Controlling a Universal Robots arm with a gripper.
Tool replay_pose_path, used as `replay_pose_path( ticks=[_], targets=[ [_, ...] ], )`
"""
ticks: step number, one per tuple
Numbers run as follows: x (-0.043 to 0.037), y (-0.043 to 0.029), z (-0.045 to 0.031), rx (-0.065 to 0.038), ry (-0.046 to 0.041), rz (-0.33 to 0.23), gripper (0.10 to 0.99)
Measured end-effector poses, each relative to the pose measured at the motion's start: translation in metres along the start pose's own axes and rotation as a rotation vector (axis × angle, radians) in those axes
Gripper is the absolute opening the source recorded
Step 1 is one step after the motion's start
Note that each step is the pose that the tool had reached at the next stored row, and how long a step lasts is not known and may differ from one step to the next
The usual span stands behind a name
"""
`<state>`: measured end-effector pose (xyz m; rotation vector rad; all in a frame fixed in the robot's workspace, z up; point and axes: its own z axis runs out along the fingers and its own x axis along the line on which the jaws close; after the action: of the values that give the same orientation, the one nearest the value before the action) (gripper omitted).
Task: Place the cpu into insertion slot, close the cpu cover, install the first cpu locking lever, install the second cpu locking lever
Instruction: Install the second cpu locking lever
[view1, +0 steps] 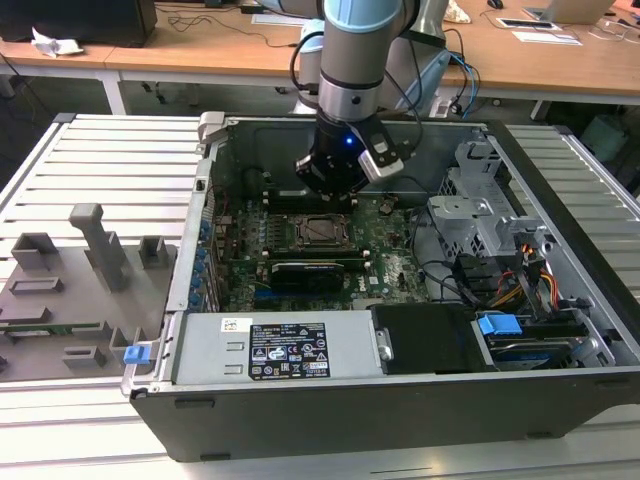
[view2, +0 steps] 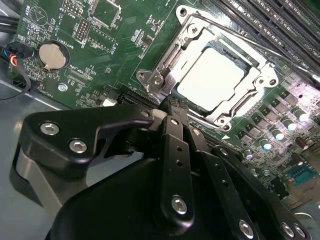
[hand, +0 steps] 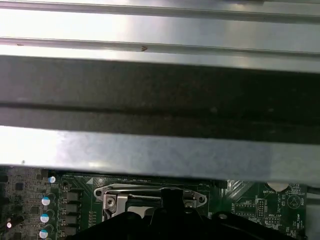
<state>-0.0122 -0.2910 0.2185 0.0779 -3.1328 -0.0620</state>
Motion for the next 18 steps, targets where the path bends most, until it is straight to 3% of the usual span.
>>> replay_pose_path(
  ticks=[12, 16, 17, 18],
  targets=[
    [0.0004, -0.0064, -0.0031, 0.0, 0.0, 0.0, 0.11],
    [0.0005, -0.0057, -0.0214, 0.0, -0.0001, 0.0, 0.11],
    [0.0005, -0.0053, -0.0312, 0.0, 0.0001, 0.0, 0.11],
    [0.0005, -0.0053, -0.0331, 0.0, 0.0001, 0.0, 0.11]
  ],
)
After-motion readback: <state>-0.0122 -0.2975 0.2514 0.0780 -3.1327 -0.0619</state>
